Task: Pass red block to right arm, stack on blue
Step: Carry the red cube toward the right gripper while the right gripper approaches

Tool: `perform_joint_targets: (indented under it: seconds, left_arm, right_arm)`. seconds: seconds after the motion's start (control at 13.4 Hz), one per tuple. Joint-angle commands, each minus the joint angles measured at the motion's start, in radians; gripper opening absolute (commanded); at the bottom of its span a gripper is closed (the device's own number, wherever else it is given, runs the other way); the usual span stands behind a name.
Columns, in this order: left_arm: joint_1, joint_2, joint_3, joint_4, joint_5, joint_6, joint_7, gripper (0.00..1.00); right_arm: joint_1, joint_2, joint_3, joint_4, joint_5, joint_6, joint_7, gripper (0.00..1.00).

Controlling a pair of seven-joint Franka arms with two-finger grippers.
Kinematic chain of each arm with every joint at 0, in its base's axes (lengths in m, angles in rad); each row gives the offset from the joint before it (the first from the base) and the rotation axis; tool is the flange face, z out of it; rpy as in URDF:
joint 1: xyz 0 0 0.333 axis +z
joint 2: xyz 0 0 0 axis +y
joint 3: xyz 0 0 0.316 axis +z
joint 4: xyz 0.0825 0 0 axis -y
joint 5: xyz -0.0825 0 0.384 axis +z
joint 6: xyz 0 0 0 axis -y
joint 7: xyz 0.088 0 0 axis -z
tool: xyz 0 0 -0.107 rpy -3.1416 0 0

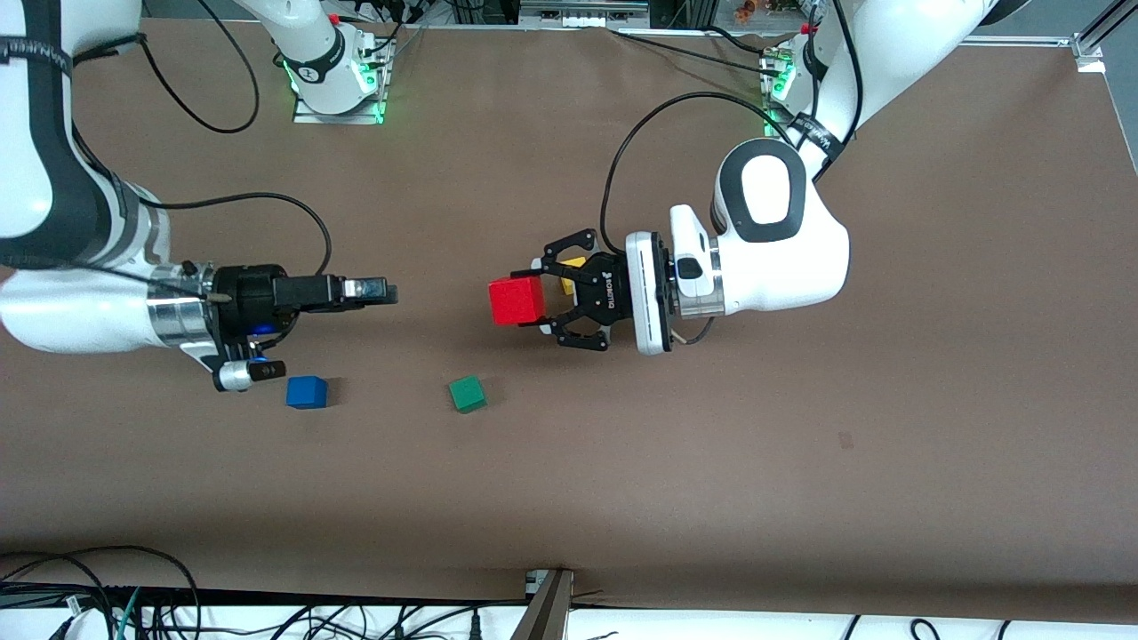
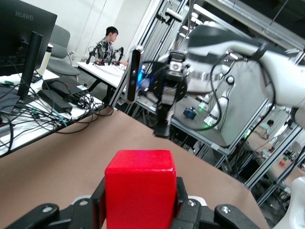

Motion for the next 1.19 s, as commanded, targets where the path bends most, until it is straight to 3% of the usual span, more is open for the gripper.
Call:
perform_joint_targets:
  seconds: [0.0, 0.37, 0.6, 1.12]
  left_arm:
    - [-0.041, 0.029, -0.002, 0.054, -0.054, 0.041, 0.03, 0.0]
    - [-0.058, 0.06, 0.001, 0.104, -0.054, 0.047, 0.027, 0.0]
    - [-0.064, 0.063, 0.003, 0.109, -0.054, 0.061, 0.026, 0.0]
    - [-0.142, 0.125, 0.02, 0.198, -0.05, 0.119, 0.016, 0.0]
  right_arm:
    - [0.008, 0.044, 0.009, 0.004, 0.118, -0.012, 0.075, 1.0]
    - [0.036, 0.064, 0.009, -0.008, 0.154, -0.009, 0.116, 1.0]
    - [0.067, 0.064, 0.009, -0.054, 0.22, 0.003, 0.102, 1.0]
    - [0.096, 0.063, 0.009, -0.056, 0.244, 0.069, 0.108, 1.0]
